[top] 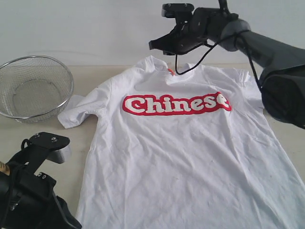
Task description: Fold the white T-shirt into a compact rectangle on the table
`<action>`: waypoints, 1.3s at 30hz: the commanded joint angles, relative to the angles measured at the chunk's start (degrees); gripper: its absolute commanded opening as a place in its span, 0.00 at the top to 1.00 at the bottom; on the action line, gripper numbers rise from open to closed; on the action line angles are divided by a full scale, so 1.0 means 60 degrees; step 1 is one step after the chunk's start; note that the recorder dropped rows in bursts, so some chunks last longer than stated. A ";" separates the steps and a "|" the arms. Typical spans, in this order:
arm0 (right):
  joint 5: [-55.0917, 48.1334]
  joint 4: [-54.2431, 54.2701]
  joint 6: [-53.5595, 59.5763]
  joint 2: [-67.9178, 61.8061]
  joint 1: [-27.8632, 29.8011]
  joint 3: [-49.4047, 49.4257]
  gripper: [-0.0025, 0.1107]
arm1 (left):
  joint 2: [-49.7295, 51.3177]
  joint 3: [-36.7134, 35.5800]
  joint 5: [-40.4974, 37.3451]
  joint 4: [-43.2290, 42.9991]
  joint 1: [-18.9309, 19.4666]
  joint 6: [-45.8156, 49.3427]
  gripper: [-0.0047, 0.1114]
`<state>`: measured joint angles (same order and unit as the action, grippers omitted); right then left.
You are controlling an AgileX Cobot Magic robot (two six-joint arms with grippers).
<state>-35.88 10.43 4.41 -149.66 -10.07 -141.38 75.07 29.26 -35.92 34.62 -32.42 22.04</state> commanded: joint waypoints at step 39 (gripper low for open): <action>-0.2728 0.0860 0.0913 0.1523 0.3776 0.3180 0.98 | -0.0067 0.1619 -0.0506 -0.0580 -0.0035 -0.0533 0.92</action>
<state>-53.12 15.64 8.94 -138.91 12.42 -122.64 75.07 38.62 -38.40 30.83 -32.42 19.63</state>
